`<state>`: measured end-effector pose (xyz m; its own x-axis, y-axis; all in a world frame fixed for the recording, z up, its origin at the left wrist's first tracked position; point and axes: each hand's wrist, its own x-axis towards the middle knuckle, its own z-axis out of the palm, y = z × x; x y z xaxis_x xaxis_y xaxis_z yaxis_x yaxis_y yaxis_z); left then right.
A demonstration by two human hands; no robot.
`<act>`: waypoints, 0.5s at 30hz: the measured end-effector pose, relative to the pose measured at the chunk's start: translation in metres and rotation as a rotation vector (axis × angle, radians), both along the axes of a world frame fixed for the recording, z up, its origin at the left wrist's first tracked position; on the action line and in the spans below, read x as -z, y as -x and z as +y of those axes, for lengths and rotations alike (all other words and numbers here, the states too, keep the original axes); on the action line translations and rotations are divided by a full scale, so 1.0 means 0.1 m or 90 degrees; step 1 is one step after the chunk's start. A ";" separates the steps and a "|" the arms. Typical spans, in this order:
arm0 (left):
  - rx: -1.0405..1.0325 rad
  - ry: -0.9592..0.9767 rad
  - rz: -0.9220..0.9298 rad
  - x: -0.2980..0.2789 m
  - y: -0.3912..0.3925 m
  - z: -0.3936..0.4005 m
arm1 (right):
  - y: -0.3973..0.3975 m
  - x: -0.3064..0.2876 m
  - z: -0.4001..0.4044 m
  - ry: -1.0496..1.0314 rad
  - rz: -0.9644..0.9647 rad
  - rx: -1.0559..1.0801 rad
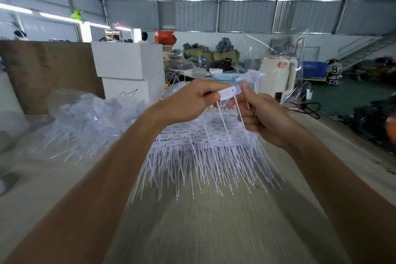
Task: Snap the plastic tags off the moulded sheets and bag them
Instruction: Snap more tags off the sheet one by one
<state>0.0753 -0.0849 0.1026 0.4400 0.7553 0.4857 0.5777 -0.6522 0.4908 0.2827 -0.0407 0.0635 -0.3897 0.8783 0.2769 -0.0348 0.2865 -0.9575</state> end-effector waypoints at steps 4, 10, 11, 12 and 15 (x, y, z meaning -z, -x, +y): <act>-0.014 0.017 -0.054 0.02 0.05 0.03 | 0.03 -0.02 -0.03 -0.083 0.009 -0.074; -0.024 -0.012 -0.122 0.05 0.07 0.10 | 0.08 -0.01 -0.13 -0.232 -0.085 0.055; -0.017 -0.009 -0.128 0.05 0.08 0.09 | 0.09 -0.02 -0.15 -0.289 -0.100 0.087; -0.011 -0.003 -0.139 0.05 0.09 0.09 | 0.10 -0.03 -0.17 -0.344 -0.111 0.119; 0.005 0.014 -0.164 0.04 0.13 0.08 | 0.12 -0.06 -0.18 -0.449 -0.171 0.195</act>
<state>0.0620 -0.0773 0.0983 0.3094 0.7636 0.5667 0.4264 -0.6441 0.6351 0.2708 -0.0585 0.0698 -0.2914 0.6109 0.7361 0.3482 0.7844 -0.5132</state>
